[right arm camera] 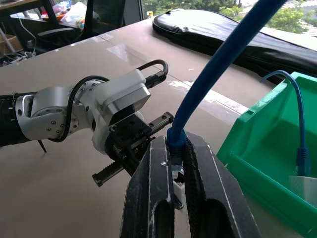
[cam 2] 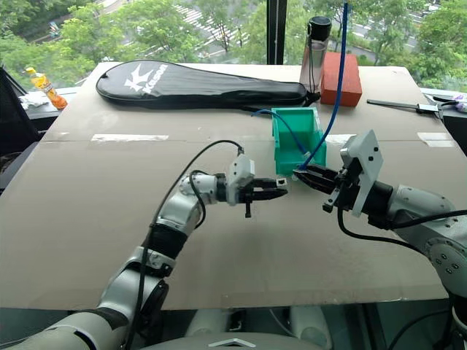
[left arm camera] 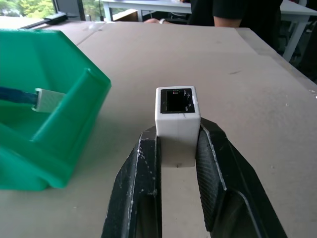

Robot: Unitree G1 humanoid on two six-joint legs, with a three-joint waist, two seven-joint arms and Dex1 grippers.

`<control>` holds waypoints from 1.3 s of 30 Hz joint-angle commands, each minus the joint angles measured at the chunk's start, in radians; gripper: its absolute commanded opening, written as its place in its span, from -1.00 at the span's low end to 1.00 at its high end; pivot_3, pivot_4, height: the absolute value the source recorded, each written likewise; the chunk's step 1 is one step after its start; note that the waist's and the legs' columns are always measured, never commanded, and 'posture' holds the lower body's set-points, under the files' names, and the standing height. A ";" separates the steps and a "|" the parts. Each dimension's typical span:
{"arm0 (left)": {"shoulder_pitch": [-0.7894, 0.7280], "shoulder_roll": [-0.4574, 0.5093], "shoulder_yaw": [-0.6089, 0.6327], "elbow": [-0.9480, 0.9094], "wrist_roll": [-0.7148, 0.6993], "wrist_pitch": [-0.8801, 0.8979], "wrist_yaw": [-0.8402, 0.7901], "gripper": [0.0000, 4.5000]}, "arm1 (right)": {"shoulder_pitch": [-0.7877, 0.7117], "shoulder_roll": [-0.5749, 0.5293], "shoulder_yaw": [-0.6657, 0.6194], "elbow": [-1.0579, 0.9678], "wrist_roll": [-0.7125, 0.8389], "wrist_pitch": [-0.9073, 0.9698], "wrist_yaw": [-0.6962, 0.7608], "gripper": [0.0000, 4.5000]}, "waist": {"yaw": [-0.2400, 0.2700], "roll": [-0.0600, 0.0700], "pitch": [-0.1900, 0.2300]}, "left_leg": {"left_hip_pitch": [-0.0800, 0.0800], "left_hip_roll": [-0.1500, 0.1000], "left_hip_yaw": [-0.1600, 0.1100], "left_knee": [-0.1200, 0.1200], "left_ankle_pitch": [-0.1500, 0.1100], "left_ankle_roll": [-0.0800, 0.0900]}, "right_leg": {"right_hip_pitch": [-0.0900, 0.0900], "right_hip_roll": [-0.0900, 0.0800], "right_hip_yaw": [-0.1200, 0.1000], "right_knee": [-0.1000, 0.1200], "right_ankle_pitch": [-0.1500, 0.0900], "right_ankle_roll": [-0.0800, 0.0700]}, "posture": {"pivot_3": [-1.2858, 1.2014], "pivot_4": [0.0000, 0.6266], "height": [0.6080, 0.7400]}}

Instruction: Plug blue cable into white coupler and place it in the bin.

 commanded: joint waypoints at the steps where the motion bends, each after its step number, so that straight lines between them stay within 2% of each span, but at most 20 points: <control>1: -0.017 -0.014 -0.029 0.074 0.045 -0.086 0.001 -0.83 | -0.032 -0.026 0.050 0.053 -0.121 -0.077 0.122 -1.00 | -0.001 0.000 0.000 | 0.000 0.000 0.000 0.000 0.000 0.000 | 0.000 0.000 0.000 0.000 0.000 0.000 | 0.03 -0.52 1.00; 9: -0.018 -0.023 -0.050 0.115 0.071 -0.126 -0.011 -0.83 | -0.131 -0.034 0.211 0.232 -0.349 -0.201 0.335 -1.00 | 0.000 0.000 0.000 | 0.000 0.000 0.000 0.000 0.000 0.000 | 0.000 0.000 0.000 0.000 0.000 0.000 | 0.03 -0.52 1.00; 18: -0.007 -0.009 -0.056 0.094 0.085 -0.131 -0.016 -0.83 | -0.246 0.042 0.321 0.379 -0.490 -0.295 0.484 -1.00 | 0.002 0.000 0.000 | 0.000 0.000 0.000 0.000 0.000 0.000 | 0.000 0.000 -0.001 0.001 0.000 0.000 | 0.03 -0.52 1.00; 28: -0.010 -0.003 -0.053 0.088 0.082 -0.125 -0.018 -0.83 | -0.262 0.073 0.374 0.449 -0.598 -0.357 0.581 -1.00 | 0.002 0.001 0.000 | 0.001 0.000 0.000 0.000 0.000 0.000 | 0.000 0.000 -0.001 0.001 0.000 0.000 | 0.03 -0.52 1.00; 39: -0.014 0.002 -0.053 0.089 0.081 -0.128 -0.021 -0.83 | -0.261 0.062 0.346 0.505 -0.625 -0.390 0.620 -1.00 | 0.000 0.001 -0.001 | 0.002 0.000 0.000 0.000 0.000 0.000 | 0.001 0.000 0.000 0.001 0.000 0.000 | 0.03 -0.52 1.00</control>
